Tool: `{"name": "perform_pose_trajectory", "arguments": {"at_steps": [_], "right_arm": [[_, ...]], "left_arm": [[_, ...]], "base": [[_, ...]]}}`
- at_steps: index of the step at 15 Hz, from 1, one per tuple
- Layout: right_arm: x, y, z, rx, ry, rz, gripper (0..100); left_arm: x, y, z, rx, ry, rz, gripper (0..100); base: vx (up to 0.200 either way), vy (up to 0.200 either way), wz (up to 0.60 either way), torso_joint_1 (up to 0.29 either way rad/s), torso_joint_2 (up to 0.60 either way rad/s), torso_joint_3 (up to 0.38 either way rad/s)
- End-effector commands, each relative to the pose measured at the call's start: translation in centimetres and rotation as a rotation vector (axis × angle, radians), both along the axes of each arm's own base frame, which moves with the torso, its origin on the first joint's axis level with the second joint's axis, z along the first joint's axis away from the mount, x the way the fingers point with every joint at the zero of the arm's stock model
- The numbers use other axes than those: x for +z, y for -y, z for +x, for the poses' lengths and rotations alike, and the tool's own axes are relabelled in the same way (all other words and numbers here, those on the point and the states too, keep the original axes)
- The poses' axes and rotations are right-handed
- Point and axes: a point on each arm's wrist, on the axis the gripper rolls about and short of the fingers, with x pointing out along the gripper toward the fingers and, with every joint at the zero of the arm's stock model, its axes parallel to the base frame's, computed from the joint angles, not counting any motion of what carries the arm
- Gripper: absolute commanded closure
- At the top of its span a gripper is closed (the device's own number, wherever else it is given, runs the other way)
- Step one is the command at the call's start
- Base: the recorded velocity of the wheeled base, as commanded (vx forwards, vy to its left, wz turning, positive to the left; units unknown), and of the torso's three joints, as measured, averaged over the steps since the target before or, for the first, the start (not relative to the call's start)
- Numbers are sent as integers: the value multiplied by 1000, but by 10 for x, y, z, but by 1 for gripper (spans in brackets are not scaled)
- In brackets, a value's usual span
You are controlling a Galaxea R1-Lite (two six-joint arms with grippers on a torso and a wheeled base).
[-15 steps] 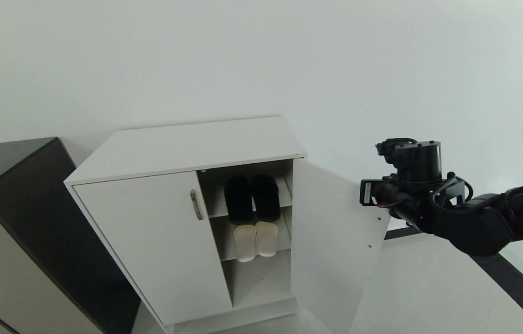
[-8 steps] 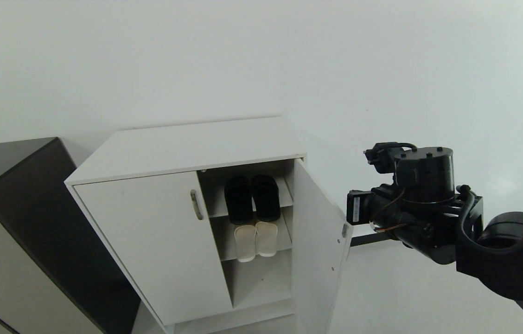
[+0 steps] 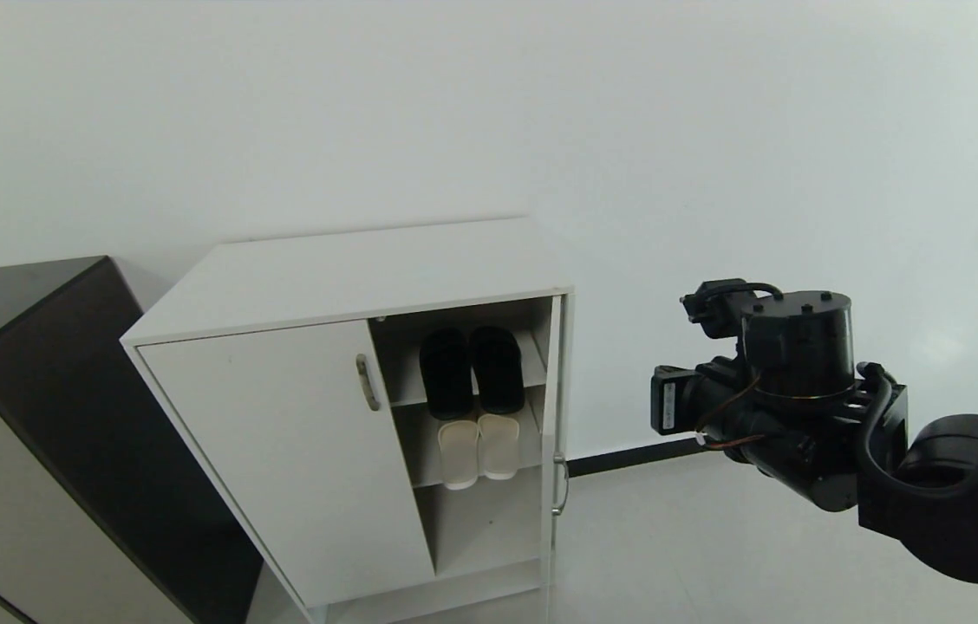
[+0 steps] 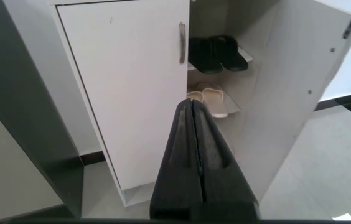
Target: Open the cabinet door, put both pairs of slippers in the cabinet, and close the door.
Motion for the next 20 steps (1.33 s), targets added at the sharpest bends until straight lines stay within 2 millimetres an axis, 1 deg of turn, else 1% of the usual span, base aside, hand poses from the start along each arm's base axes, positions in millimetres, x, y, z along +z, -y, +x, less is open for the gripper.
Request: {"name": "perform_pose_trajectory", "arguments": {"at_steps": [1, 3, 9, 14, 16, 17, 19, 20], "right_arm": [[-4, -2, 1, 1, -8, -7, 100], [-6, -6, -1, 9, -13, -12, 100], [-5, -6, -1, 13, -4, -3, 100], [2, 3, 3, -8, 109, 13, 100], [2, 4, 2, -7, 116, 13, 100], [3, 6, -1, -2, 118, 4, 100], [-2, 11, -7, 13, 103, -36, 100], [-4, 20, -15, 54, 92, -63, 100]], "left_arm": [[0, 0, 0, 0, 0, 0, 100], [0, 0, 0, 0, 0, 0, 100], [0, 0, 0, 0, 0, 0, 100], [0, 0, 0, 0, 0, 0, 100], [0, 0, 0, 0, 0, 0, 100], [0, 0, 0, 0, 0, 0, 100], [0, 0, 0, 0, 0, 0, 100], [0, 0, 0, 0, 0, 0, 100]], "base": [[0, 0, 0, 0, 0, 0], [0, 0, 600, 0, 2, -2], [0, 0, 600, 2, 2, 2], [0, 0, 0, 0, 0, 0], [0, 0, 0, 0, 0, 0], [0, 0, 0, 0, 0, 0], [0, 0, 0, 0, 0, 0], [0, 0, 0, 0, 0, 0]]}}
